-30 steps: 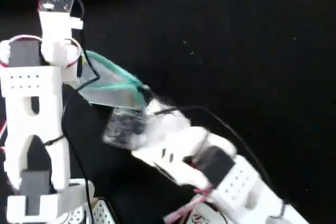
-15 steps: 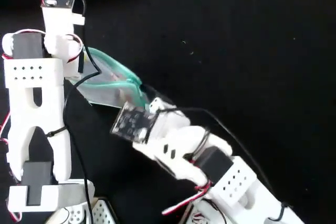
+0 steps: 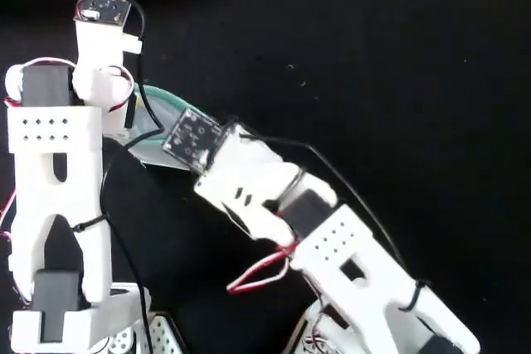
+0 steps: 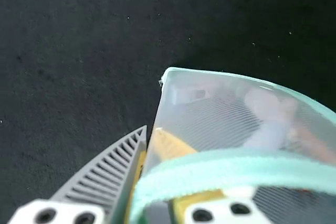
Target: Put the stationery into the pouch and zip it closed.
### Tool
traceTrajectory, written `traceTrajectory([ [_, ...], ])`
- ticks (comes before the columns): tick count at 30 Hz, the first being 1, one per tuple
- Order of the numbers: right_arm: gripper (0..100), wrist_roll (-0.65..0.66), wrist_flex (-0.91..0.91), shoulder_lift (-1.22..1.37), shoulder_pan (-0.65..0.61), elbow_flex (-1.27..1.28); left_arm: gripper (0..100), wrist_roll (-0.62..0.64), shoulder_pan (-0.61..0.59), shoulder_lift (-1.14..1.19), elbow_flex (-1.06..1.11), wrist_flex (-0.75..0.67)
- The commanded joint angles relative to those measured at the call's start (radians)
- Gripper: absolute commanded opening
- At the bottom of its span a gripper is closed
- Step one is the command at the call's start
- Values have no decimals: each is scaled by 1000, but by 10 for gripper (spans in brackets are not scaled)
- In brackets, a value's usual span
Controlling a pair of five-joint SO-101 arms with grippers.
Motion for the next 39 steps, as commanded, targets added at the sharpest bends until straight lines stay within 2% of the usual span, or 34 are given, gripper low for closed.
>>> traceTrajectory([
  [1,25,-29,-29,-5,46,-85,32,-20,-8,74,-1,2],
  [9,12,-46,-23,-170,61,-102,34,-18,-58,3,-73,21],
  [12,12,-46,-20,-194,61,-102,41,-18,-50,-110,-51,21],
  [19,12,-46,69,-209,61,-174,184,-18,-48,-454,35,21],
  [23,12,-49,72,-208,63,-185,184,-15,-48,-560,45,21],
  [30,15,-124,72,-216,57,-188,184,-14,-48,-443,70,21],
  [39,13,-115,41,-206,58,-136,184,-14,-54,-121,-16,18],
])
